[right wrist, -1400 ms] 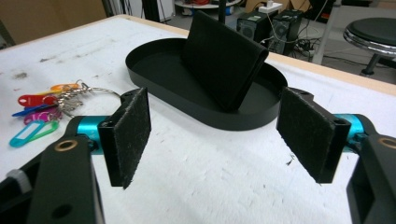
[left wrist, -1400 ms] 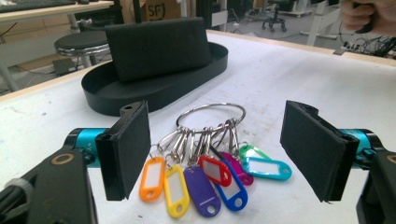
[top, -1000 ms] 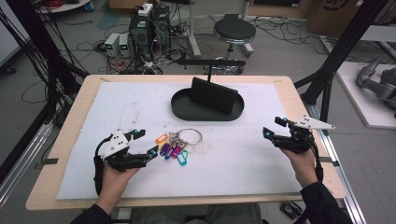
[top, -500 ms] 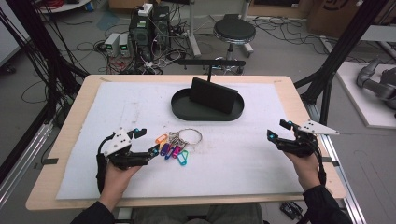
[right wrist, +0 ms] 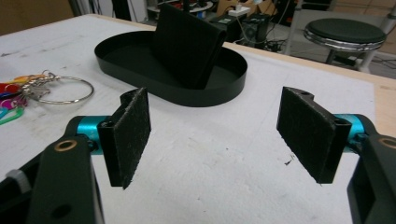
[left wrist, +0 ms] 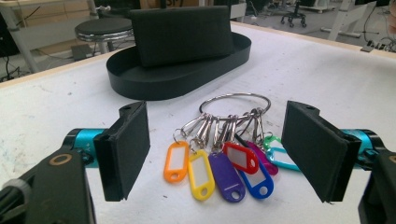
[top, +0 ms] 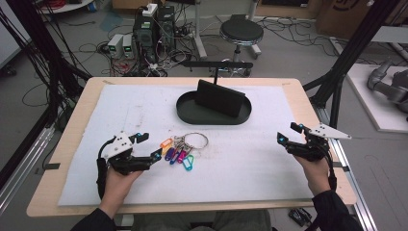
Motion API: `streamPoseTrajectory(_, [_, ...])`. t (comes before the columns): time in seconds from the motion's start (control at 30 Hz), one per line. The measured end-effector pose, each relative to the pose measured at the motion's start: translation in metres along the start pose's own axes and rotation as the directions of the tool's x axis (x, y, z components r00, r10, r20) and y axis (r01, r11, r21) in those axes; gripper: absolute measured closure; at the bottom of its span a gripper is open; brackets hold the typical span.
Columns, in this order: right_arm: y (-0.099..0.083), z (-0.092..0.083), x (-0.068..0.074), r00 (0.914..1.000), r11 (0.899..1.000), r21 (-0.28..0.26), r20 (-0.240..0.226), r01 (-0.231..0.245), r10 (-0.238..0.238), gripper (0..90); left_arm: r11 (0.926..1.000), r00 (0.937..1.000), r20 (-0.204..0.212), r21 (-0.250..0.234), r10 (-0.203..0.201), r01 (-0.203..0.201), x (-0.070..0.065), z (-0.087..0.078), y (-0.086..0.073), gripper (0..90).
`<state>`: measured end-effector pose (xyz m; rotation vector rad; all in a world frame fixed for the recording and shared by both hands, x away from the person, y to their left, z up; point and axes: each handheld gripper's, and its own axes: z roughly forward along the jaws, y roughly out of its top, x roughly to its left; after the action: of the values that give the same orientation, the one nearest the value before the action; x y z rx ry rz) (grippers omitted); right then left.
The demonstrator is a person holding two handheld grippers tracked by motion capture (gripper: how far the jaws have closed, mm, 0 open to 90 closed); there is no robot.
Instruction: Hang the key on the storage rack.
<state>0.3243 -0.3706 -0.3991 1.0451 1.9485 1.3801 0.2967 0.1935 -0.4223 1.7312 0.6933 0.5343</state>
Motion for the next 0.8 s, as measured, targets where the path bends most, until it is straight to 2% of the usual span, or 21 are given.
streamPoseTrajectory(0.07, [0.0,0.0,-0.002,0.9999,1.0,-0.008,0.009,0.004,-0.004,26.3,0.9999,1.0,-0.003,0.007,-0.008,0.008,0.001,0.0,0.0,24.2])
streamPoseTrajectory(0.17, [0.0,0.0,-0.004,0.9998,1.0,-0.012,0.02,-0.005,0.005,26.4,0.9988,0.9991,-0.002,0.027,-0.041,0.041,0.004,0.002,0.0,24.1])
streamPoseTrajectory(0.4, [-0.001,0.001,-0.005,0.9994,1.0,-0.007,0.034,0.004,-0.004,26.5,0.9974,0.9981,-0.007,0.036,-0.062,0.062,0.01,0.008,0.003,24.1])
streamPoseTrajectory(0.43, [-0.001,0.002,-0.005,0.9995,1.0,-0.004,0.031,0.004,-0.004,26.5,0.9953,0.9963,0.004,0.045,-0.086,0.086,0.012,0.012,0.005,24.1])
streamPoseTrajectory(0.53, [-0.001,0.002,-0.004,0.9995,1.0,-0.002,0.029,0.009,-0.009,26.5,0.9947,0.9958,0.011,0.048,-0.091,0.091,0.012,0.015,0.007,24.7])
streamPoseTrajectory(0.57, [-0.001,0.003,-0.004,0.9996,1.0,-0.001,0.027,0.007,-0.007,26.5,0.9937,0.9946,0.028,0.054,-0.1,0.098,0.011,0.02,0.01,25.2])
streamPoseTrajectory(0.67, [-0.001,0.004,-0.003,0.9996,1.0,-0.002,0.025,0.013,-0.013,26.5,0.9941,0.9955,0.036,0.067,-0.088,0.085,0.007,0.026,0.012,25.7])
streamPoseTrajectory(0.8, [0.0,0.005,-0.002,0.9997,1.0,-0.002,0.021,0.012,-0.012,26.5,0.9956,0.9964,0.042,0.061,-0.074,0.072,0.004,0.029,0.013,27.8])
